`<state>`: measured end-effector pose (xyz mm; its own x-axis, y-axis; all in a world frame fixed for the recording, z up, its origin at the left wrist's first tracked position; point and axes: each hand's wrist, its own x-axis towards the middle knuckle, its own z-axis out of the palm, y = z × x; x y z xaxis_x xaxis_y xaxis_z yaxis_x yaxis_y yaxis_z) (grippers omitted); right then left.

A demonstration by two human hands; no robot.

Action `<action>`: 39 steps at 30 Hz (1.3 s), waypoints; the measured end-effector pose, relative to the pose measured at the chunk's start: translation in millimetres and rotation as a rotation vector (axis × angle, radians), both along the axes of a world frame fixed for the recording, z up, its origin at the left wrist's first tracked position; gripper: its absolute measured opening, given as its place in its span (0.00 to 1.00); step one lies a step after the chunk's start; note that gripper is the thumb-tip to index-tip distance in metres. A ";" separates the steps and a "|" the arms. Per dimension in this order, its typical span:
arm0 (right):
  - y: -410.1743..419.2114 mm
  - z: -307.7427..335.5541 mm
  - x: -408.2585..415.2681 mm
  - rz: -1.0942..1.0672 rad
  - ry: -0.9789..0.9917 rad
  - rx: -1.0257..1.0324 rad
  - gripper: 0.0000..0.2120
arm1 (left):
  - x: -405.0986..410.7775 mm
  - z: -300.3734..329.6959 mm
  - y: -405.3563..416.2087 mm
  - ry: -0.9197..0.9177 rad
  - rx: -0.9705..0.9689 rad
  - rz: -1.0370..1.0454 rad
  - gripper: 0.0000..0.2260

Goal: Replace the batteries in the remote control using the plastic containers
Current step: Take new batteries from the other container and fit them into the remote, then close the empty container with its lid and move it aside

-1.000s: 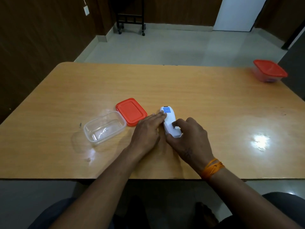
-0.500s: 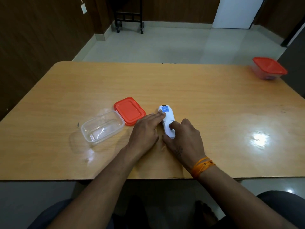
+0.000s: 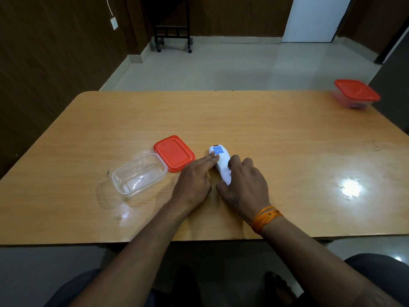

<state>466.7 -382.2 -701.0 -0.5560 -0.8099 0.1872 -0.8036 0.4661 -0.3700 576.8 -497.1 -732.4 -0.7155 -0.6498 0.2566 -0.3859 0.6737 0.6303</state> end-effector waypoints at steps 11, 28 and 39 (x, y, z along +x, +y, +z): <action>2.1 7.6 -37.4 -0.162 -0.254 -0.177 0.12 | 2.5 1.4 5.2 -0.038 -0.012 0.059 0.29; 6.8 -0.5 -49.1 -0.263 -0.008 -0.042 0.22 | 7.1 0.3 20.2 -0.183 -0.150 0.013 0.25; 9.9 1.6 -42.7 -0.229 0.085 -0.032 0.27 | 32.3 13.9 35.5 -0.214 -0.085 0.047 0.21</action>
